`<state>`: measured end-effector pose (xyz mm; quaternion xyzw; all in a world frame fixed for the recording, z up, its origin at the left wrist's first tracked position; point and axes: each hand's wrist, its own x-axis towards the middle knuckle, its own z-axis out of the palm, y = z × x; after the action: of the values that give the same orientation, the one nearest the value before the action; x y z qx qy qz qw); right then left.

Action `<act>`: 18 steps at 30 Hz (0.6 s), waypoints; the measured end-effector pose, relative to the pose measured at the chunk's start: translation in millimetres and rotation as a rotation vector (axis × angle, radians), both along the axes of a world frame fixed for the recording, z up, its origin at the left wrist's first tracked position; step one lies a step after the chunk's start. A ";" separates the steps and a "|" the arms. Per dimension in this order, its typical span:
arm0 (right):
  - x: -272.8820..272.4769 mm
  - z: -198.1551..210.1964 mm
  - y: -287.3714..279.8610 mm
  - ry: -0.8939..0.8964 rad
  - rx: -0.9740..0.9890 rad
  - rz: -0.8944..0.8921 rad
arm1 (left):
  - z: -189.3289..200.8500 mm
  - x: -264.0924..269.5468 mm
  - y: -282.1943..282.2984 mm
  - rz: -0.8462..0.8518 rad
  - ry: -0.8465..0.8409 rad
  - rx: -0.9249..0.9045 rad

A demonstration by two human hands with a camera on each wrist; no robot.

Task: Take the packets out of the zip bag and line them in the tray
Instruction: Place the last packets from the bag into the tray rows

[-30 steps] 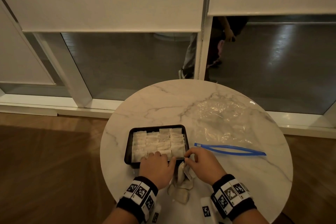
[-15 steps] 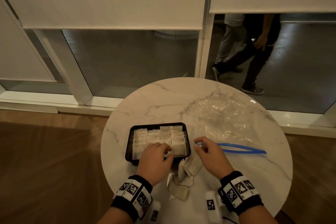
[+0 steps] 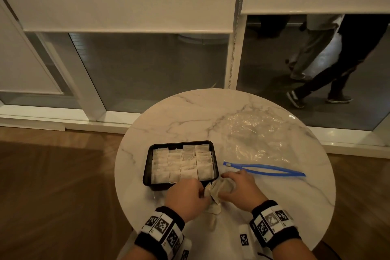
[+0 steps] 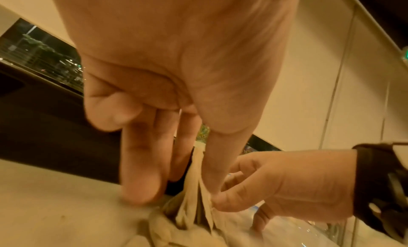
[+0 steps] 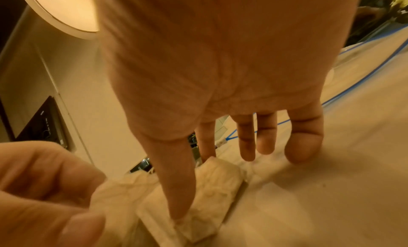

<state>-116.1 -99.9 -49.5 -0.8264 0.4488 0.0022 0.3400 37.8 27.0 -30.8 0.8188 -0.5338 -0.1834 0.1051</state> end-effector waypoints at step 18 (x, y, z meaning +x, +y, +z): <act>-12.1 10.9 1.6 -0.118 0.130 0.042 | -15.3 -3.9 1.3 -0.032 0.092 0.059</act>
<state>-128.2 -98.3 -38.6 -0.8105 0.4094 -0.0104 0.4187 33.9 28.3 -46.1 0.8037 -0.5356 -0.2380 0.1022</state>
